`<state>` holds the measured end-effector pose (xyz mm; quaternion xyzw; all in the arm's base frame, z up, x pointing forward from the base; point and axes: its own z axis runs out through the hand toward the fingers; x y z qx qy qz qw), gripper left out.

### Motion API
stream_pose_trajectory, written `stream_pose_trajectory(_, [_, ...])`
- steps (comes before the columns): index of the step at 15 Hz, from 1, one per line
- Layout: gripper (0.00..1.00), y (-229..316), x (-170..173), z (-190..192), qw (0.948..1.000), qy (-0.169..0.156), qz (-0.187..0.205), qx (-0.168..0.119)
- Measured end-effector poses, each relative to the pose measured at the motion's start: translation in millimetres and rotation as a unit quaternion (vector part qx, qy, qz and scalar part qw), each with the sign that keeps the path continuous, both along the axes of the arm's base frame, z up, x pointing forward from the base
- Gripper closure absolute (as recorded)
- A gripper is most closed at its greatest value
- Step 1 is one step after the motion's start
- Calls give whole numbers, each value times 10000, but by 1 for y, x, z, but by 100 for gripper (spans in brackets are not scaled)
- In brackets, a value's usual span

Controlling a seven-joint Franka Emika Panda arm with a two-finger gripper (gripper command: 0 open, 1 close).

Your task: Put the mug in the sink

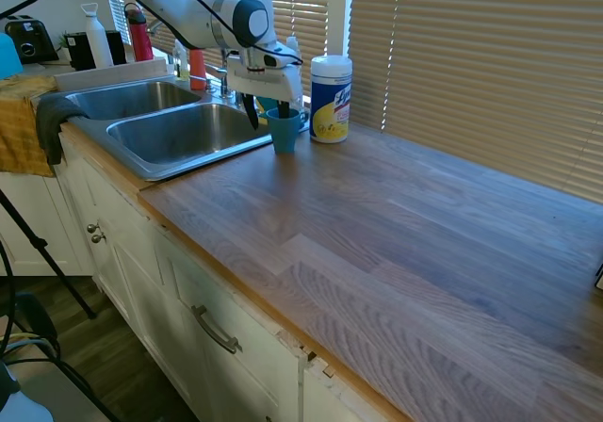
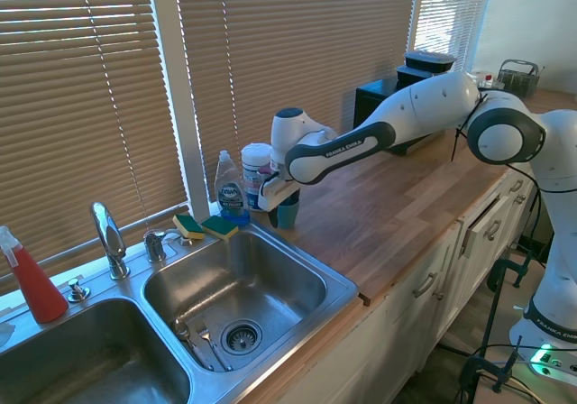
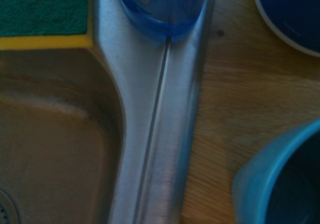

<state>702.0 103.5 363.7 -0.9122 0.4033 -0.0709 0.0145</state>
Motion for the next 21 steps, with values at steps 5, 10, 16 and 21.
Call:
stream_pose_trajectory(5, [100,-4,1,-5,10000,42,-72,47])
stream_pose_trajectory(10, [100,-7,1,-9,9999,76,-122,87])
stream_pose_trajectory(16, [100,-10,2,-10,9998,93,-124,152])
stream_pose_trajectory(21, [100,7,-5,20,9999,5,34,135])
